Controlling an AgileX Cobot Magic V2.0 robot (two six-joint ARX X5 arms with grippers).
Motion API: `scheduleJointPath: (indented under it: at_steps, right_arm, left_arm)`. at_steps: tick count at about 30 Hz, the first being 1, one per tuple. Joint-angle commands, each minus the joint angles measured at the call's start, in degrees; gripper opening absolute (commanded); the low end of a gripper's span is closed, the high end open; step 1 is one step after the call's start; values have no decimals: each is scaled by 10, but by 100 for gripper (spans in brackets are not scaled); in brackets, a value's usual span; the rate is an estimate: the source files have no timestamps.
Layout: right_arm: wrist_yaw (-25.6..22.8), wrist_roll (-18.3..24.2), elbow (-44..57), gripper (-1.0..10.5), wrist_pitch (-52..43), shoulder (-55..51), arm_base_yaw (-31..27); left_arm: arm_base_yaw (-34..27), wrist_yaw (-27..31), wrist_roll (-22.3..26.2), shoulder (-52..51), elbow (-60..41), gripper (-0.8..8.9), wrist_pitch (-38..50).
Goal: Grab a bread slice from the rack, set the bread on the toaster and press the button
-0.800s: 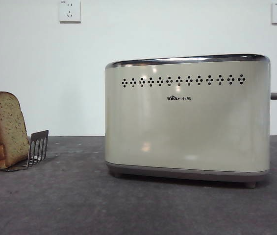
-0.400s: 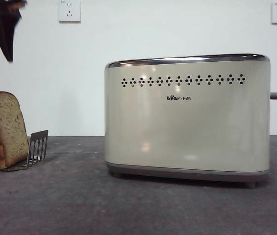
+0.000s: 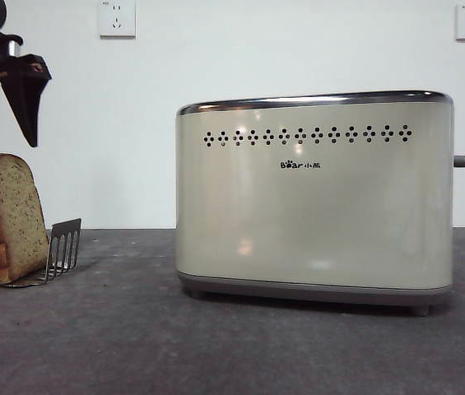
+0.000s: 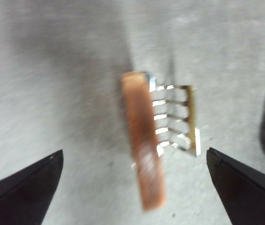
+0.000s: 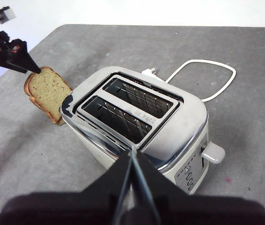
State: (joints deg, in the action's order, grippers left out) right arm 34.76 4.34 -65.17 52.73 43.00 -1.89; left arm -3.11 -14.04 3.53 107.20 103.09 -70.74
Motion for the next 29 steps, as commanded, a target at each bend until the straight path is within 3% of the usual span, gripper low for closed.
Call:
scheduleJointPath:
  at_steps: [1,6,11,17,23,26,29]
  right_arm:
    - [2,5,-2,-3,-1,5,0]
    - [2,4,-2,-2,2,11,0]
    - [2,5,-2,-2,5,11,0]
    - [2,5,-2,-2,5,11,0]
    - [2,5,-2,-2,5,11,0]
    - [2,4,-2,-2,5,11,0]
    - [2,4,-2,-2,7,11,0]
  left_arm:
    - [0,-7,10,18,0,530,9]
    - [7,-9,11,32,0,522,18]
    - [7,-9,11,34,0,288,14]
    - [7,-9,12,34,0,116,11]
    - [7,-10,16,34,0,111,11]
    - [7,-9,17,34,0,36,12]
    - [7,-10,17,34,0,21,12]
